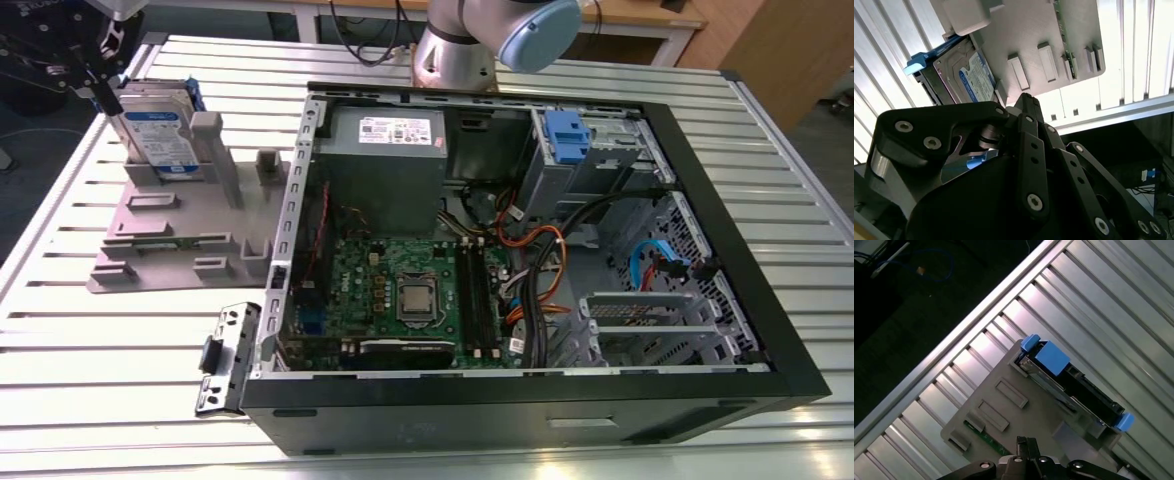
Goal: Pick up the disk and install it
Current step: 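Pick up the disk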
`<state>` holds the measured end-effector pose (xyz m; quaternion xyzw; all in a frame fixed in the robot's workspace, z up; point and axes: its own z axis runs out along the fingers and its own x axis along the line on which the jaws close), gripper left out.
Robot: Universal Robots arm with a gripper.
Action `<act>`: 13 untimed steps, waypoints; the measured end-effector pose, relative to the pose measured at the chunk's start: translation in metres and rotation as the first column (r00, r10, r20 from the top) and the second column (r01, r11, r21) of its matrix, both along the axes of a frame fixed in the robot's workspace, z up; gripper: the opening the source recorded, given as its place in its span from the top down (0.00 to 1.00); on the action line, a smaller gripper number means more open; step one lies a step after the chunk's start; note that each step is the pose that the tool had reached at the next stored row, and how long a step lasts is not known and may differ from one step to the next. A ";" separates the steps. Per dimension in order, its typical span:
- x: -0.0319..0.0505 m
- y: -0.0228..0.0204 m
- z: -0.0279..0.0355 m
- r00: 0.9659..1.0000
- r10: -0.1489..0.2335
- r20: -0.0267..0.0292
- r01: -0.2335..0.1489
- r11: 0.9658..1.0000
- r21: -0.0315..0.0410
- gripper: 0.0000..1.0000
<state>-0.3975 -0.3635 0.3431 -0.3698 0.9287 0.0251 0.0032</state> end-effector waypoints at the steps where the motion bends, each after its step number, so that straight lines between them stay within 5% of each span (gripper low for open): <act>1: 0.0000 0.0000 0.0000 1.000 0.002 0.000 -0.002 1.000 0.000 0.90; 13: 0.0000 0.0000 0.0000 1.000 0.029 0.000 -0.029 1.000 0.000 0.90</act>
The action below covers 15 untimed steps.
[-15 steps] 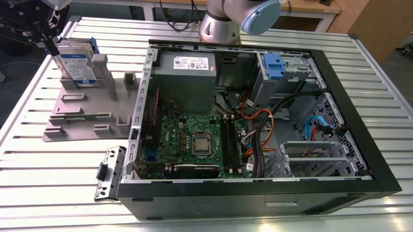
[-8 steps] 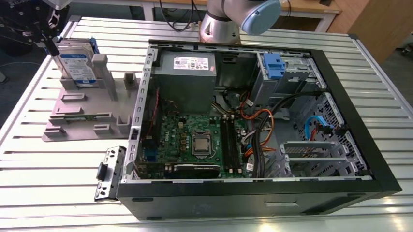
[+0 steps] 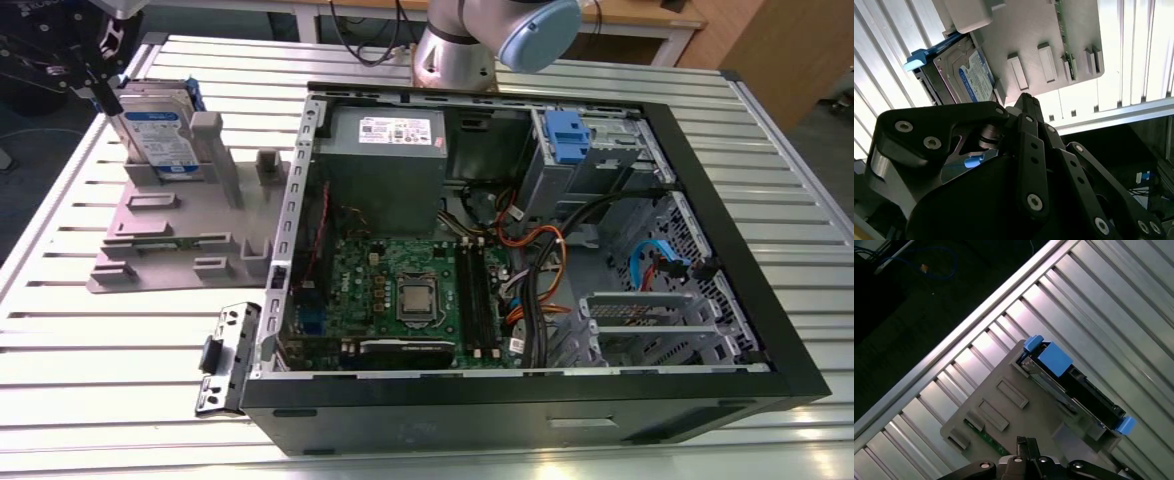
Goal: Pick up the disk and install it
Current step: 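Pick up the disk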
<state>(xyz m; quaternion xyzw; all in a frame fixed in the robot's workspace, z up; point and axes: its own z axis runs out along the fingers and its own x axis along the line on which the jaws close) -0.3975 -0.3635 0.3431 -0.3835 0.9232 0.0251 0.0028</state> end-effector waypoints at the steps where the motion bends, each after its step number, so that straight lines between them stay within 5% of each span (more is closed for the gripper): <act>1: 0.0000 0.0000 0.0000 1.000 0.002 0.000 -0.002 1.000 0.000 0.90; 15: 0.0000 0.0000 0.0000 0.999 0.033 0.000 -0.033 0.999 0.000 0.90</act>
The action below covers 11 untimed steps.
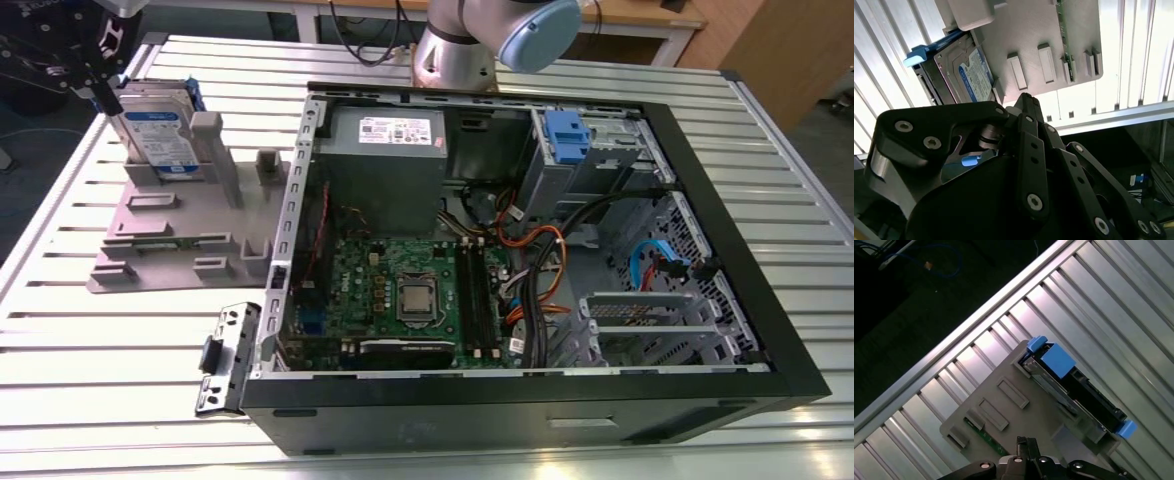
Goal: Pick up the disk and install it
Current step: 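Pick up the disk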
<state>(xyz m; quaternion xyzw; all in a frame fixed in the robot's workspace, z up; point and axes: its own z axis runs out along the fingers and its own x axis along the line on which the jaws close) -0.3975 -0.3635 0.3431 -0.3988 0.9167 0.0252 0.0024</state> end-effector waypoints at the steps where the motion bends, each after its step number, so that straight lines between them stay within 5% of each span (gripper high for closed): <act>1: 0.0000 0.0000 0.0000 1.000 0.002 0.000 -0.002 1.000 0.000 0.90; 11: 0.0000 0.0000 0.0000 1.000 0.025 0.000 -0.025 1.000 0.000 0.90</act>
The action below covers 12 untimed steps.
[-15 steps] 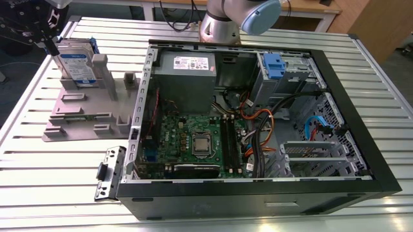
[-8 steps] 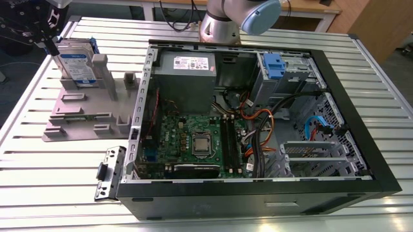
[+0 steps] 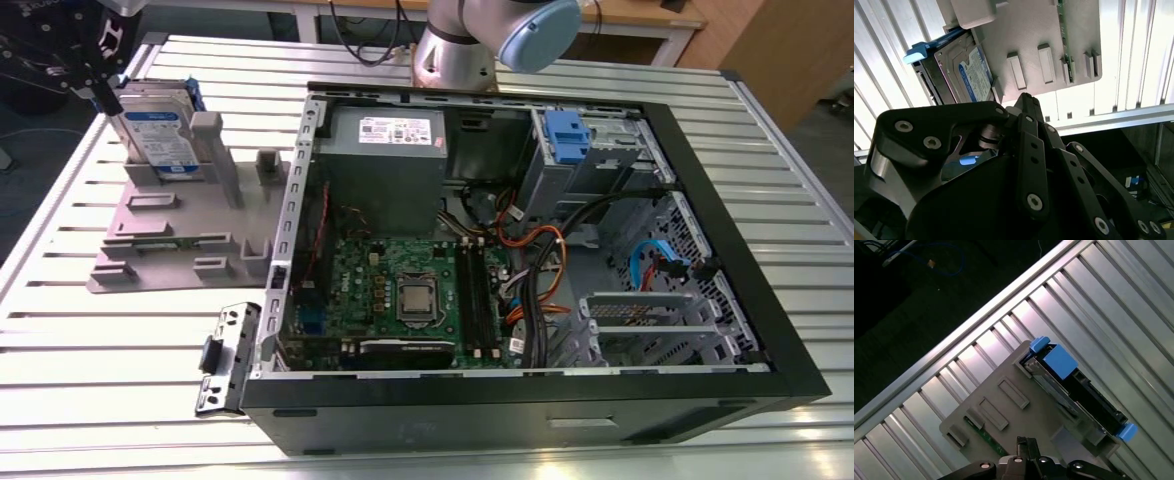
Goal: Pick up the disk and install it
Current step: 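Pick up the disk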
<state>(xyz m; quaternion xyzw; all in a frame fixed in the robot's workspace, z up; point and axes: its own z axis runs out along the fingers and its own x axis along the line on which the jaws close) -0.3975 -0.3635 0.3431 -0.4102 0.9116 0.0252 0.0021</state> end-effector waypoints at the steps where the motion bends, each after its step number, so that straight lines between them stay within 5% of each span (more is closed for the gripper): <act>1: 0.0000 0.0000 0.0000 1.000 0.002 0.000 -0.002 1.000 0.000 0.90; 12: 0.0000 0.0000 0.0000 1.000 0.027 0.000 -0.027 1.000 0.000 0.90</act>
